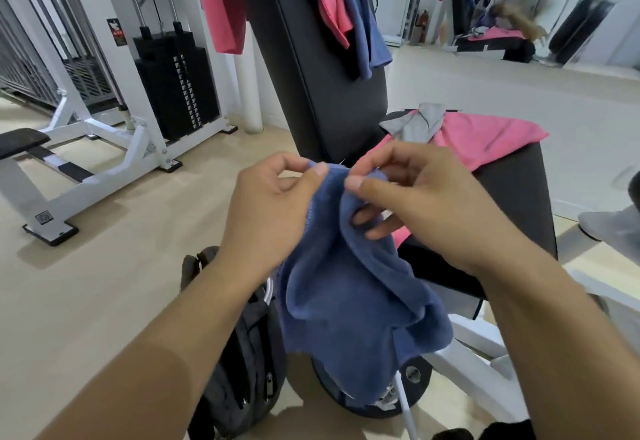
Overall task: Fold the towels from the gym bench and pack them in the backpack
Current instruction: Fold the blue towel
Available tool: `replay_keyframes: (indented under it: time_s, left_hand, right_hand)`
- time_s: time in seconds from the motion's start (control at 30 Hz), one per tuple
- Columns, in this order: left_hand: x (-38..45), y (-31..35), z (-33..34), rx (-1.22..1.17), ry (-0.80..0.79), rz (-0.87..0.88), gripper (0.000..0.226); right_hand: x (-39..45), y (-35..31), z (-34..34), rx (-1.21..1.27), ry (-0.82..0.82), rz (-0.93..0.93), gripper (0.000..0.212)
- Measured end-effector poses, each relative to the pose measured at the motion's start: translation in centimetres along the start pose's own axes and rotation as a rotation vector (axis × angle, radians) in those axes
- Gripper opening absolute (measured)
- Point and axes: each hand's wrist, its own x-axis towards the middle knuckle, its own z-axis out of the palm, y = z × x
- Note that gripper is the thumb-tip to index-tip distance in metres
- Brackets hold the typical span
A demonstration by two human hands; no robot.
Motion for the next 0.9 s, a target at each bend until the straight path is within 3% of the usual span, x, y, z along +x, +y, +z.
replay_keyframes:
  time_s: [0.07, 0.13, 0.23, 0.43, 0.9]
  left_hand:
    - [-0.6, 0.1, 0.3, -0.023, -0.023, 0.002, 0.012]
    - [-1.0, 0.0, 0.3, -0.039, -0.034, -0.007, 0.012]
    - [-1.4, -0.3, 0.2, -0.041, -0.036, -0.001, 0.013]
    - [-1.9, -0.4, 0.3, -0.036, -0.054, 0.025, 0.016]
    - [-2.9, 0.1, 0.5, -0.091, -0.106, 0.072, 0.022]
  right_hand:
    - [-0.4, -0.4, -0.2, -0.093, -0.206, 0.006, 0.022]
    - [-0.4, -0.2, -0.4, -0.171, -0.289, -0.034, 0.027]
    - [0.1, 0.5, -0.1, -0.236, -0.144, -0.113, 0.013]
    - [0.9, 1.5, 0.5, -0.390, 0.109, -0.213, 0.004]
    - [1.0, 1.7, 1.4, -0.363, 0.177, -0.269, 0.009]
